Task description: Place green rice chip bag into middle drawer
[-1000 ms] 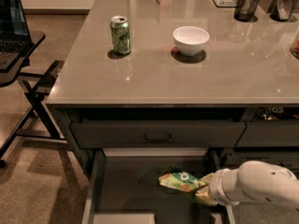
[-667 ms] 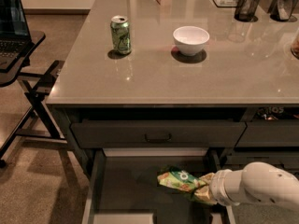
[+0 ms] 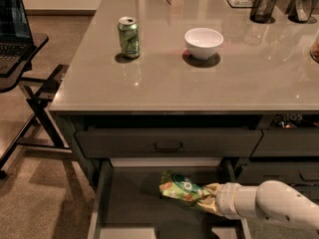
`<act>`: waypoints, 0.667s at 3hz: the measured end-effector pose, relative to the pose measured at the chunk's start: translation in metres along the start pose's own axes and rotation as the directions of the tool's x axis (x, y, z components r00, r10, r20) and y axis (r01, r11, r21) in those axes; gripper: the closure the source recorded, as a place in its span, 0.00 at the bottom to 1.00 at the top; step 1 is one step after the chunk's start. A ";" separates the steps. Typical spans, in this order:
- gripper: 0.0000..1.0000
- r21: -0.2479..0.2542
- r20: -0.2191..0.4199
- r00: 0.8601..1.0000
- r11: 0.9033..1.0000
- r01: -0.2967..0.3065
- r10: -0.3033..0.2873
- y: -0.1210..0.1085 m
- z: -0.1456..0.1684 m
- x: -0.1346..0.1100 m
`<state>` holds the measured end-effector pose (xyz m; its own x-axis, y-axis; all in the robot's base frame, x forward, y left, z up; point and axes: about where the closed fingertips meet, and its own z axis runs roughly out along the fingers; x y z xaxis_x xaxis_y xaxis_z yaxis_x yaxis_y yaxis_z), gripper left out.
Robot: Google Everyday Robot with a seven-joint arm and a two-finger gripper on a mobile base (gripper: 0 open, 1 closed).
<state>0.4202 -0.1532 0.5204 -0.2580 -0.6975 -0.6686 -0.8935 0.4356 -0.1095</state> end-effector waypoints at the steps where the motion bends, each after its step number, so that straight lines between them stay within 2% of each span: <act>1: 1.00 0.000 0.000 1.000 1.000 0.000 0.000 0.000 0.000 0.000; 2: 1.00 0.010 0.026 0.999 0.999 -0.037 0.037 -0.009 0.002 0.000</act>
Offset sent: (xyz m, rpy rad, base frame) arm 0.0201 -0.0098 -0.0004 0.0774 0.0034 -0.0776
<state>0.4287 -0.1563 0.5197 -0.2811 -0.6656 -0.6913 -0.8795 0.4669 -0.0920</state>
